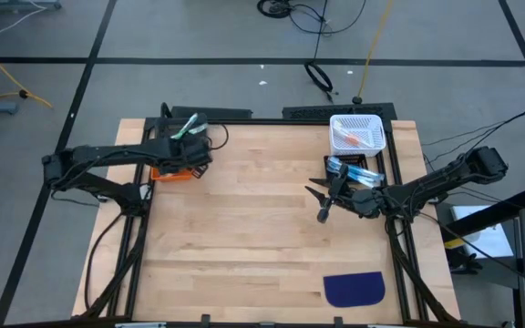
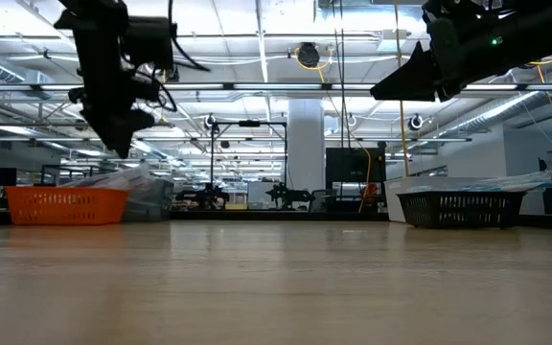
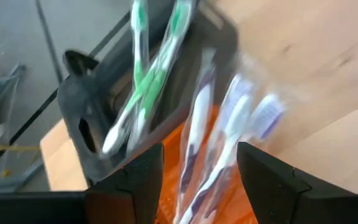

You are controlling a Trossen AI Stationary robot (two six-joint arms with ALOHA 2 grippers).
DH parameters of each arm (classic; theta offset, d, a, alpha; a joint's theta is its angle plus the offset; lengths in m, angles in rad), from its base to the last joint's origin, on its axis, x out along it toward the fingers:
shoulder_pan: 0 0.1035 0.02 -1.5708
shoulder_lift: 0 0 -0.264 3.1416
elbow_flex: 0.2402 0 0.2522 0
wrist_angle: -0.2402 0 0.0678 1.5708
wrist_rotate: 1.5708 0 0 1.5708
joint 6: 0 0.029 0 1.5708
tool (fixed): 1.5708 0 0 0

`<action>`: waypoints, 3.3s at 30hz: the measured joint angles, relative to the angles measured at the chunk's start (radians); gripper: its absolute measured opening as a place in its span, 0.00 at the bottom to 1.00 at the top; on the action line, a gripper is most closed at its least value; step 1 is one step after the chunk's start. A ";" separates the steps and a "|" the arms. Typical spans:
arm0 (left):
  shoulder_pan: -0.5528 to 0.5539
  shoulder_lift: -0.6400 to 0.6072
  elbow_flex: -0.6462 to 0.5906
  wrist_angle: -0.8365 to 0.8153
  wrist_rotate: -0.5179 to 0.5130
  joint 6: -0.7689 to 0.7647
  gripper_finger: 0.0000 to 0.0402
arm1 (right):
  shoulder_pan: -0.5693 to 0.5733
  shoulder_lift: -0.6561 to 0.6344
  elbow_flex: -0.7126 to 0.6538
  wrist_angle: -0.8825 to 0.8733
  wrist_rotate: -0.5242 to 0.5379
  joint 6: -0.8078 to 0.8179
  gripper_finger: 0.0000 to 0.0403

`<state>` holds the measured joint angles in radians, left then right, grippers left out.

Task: Pick & Place Toothbrushes
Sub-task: Return to Home Position

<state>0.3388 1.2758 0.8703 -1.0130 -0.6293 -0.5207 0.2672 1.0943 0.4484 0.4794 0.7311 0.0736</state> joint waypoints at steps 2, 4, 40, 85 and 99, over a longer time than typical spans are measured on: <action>-0.014 -0.036 0.002 0.026 -0.001 0.003 0.50 | 0.000 0.000 0.000 0.000 0.000 -0.011 0.27; -0.044 -0.077 0.002 0.054 -0.005 -0.012 0.49 | 0.000 0.000 0.000 0.000 0.001 -0.044 0.27; -0.558 -0.524 -0.859 1.554 0.148 0.306 0.39 | -0.032 -0.556 -0.431 0.210 -0.104 -0.147 0.27; -0.204 -1.270 -0.857 1.195 0.150 0.263 0.40 | -0.156 -1.090 -0.435 0.100 -0.104 -0.141 0.27; -0.190 -1.263 -0.858 1.224 0.150 0.255 0.40 | -0.156 -1.053 -0.435 -0.243 -0.104 -0.141 0.27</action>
<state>0.1486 0.0124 0.0128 0.2108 -0.4797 -0.2653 0.1116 0.0408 0.0139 0.2362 0.6270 -0.0677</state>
